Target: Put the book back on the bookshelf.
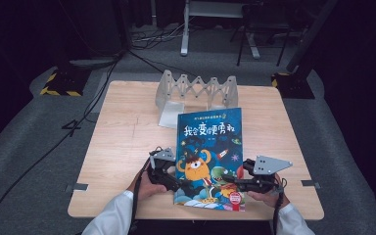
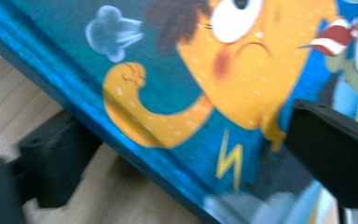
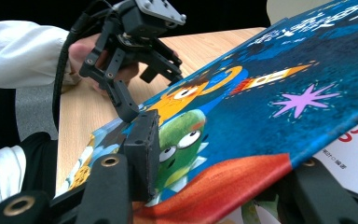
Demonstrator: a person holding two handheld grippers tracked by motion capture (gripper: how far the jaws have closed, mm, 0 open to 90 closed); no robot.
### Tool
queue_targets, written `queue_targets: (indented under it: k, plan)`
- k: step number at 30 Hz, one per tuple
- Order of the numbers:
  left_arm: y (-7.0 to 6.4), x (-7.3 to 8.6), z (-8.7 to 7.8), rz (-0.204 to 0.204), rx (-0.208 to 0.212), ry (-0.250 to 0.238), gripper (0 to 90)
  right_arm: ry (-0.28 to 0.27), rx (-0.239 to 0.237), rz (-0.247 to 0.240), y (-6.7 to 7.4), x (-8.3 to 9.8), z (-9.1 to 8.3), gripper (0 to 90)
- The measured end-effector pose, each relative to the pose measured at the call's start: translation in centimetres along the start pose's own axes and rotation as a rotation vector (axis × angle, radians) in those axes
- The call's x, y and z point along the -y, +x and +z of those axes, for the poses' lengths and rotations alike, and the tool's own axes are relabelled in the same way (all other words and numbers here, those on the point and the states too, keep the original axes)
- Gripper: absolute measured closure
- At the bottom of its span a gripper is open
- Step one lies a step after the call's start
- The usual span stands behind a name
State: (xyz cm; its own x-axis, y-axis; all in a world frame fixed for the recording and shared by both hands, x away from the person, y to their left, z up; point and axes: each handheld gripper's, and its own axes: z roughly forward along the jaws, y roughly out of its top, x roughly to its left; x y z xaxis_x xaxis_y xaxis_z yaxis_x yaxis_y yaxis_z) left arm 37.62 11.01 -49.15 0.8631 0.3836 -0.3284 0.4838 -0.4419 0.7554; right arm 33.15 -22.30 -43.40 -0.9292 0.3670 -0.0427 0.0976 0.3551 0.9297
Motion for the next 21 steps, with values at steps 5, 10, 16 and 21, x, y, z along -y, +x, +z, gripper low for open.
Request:
queue_targets:
  k: [5,10,16,21]
  plan:
    - [-0.1,-0.4,0.1,0.015,0.009,-0.012,3.4,-0.006,-0.004,-0.001,0.0,0.0,0.0,53.5]
    - [0.5,-0.5,0.3,0.000,0.044,-0.018,3.7,-0.008,-0.009,0.006,-0.3,0.2,0.1,53.5]
    - [1.0,-1.0,-0.3,-0.018,0.050,-0.073,13.3,-0.019,0.007,-0.019,-0.2,0.1,-0.2,53.9]
    - [0.9,-1.4,-0.7,0.005,0.028,-0.092,17.6,-0.027,0.001,-0.034,-0.3,0.1,-0.3,56.0]
